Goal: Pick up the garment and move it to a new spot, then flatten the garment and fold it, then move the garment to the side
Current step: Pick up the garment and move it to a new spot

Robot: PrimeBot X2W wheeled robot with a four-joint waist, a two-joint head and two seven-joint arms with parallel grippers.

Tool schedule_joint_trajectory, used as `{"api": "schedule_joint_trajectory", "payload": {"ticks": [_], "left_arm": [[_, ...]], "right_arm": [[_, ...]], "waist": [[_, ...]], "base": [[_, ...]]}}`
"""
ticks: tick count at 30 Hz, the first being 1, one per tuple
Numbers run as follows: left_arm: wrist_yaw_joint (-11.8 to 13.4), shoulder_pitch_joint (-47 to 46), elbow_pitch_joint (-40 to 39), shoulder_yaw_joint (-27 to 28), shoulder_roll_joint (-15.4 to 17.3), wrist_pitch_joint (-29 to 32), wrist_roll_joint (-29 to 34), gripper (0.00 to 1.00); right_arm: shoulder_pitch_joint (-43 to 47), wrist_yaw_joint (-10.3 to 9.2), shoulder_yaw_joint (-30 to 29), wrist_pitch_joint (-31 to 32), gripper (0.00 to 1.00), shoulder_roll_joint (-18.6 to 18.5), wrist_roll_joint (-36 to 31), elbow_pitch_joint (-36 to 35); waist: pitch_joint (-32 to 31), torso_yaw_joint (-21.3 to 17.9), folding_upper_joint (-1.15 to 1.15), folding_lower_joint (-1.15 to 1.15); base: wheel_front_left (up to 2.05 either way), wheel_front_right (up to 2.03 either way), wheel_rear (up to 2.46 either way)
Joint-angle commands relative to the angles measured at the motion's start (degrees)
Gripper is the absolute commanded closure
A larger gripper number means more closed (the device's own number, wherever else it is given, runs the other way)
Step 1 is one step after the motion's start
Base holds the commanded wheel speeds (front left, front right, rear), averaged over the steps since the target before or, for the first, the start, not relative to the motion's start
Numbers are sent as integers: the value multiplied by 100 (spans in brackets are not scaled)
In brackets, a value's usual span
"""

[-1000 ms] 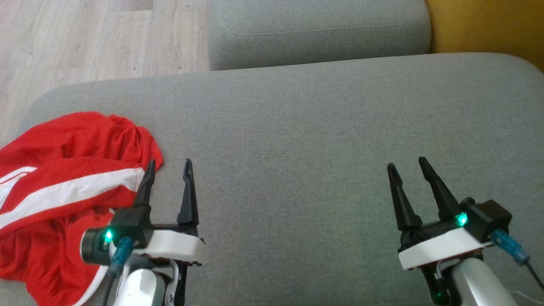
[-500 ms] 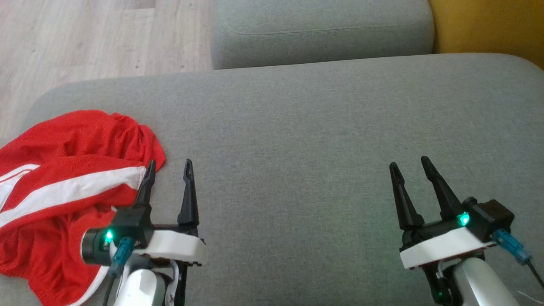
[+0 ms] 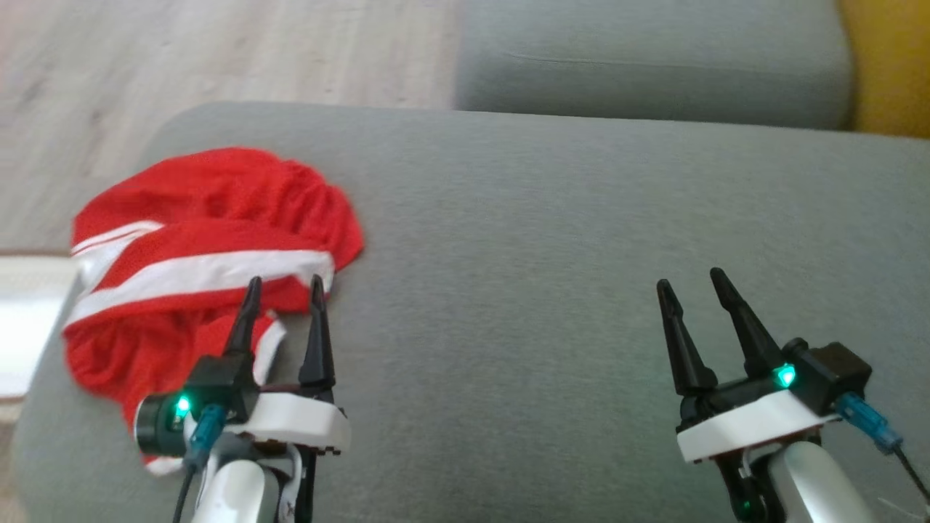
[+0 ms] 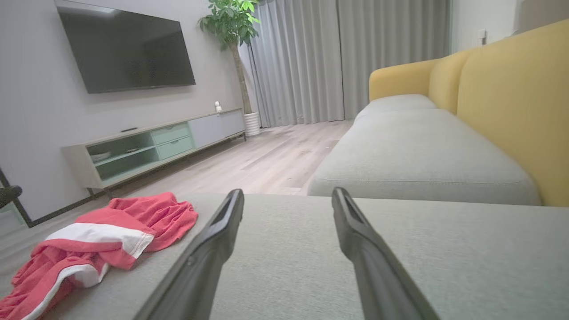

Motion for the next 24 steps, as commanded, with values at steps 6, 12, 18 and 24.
{"api": "schedule_joint_trajectory", "payload": {"ticks": [6,12,18,24], "left_arm": [[11,-221,-127,323,60,-69,-51,0],[21,-168,-97,407,60,-69,-39,0],[-14,-136,-44,459,60,-69,-53,0],[-47,-133,68,537,60,-69,-157,0]], "right_arm": [[-185,44,293,-62,0,-20,80,-240],[-203,44,532,-62,0,-31,172,-269],[-215,44,603,-62,0,-36,219,-258],[-241,44,661,-62,0,-30,220,-254]], "waist": [[-25,884,0,0],[-23,1339,0,0],[-34,1561,0,0],[-13,1586,0,0]], "base": [[0,0,0],[0,0,0],[0,0,0],[0,0,0]]}}
